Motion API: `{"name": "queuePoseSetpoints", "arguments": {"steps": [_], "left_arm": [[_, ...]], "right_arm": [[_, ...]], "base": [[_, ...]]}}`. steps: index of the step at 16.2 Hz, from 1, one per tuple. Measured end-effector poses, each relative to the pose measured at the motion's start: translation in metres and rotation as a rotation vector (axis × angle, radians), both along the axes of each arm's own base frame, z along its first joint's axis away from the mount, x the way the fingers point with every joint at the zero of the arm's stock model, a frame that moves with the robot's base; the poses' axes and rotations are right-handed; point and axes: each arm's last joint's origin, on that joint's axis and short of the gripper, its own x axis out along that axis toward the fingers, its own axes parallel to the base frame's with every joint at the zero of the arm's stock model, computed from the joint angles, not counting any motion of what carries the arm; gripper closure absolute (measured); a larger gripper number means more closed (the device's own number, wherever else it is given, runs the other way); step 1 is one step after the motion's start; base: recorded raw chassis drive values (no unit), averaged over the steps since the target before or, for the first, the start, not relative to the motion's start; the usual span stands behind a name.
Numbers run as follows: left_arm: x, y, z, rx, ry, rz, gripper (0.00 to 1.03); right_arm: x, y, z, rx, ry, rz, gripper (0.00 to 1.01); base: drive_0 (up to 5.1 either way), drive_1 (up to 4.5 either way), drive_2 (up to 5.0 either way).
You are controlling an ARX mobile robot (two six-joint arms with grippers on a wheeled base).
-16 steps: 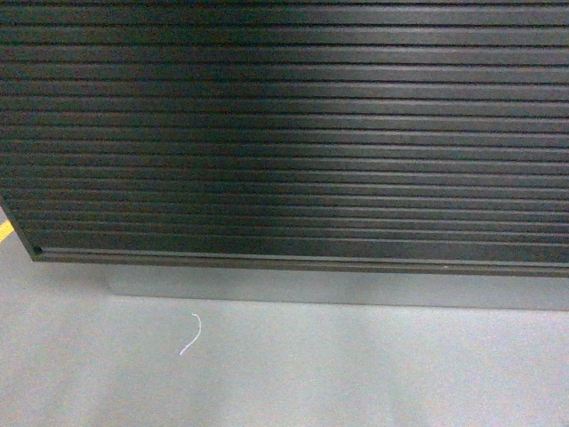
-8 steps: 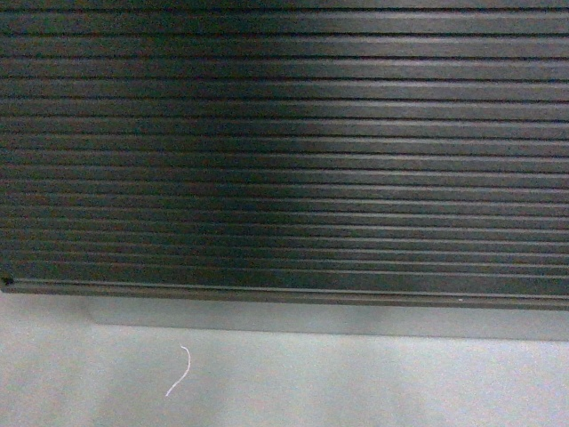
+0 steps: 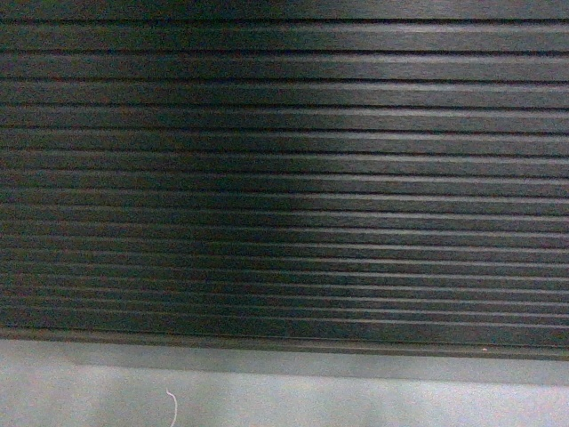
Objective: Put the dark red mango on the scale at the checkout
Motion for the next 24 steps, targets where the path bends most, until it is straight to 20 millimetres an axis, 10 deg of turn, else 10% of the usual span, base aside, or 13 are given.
{"name": "queuePoseSetpoints", "arguments": {"steps": [24], "left_arm": [[0.0, 0.0, 0.0, 0.0, 0.0, 0.0, 0.05]], "right_arm": [[0.0, 0.0, 0.0, 0.0, 0.0, 0.0, 0.03]], "base": [[0.0, 0.24, -0.3]]}}
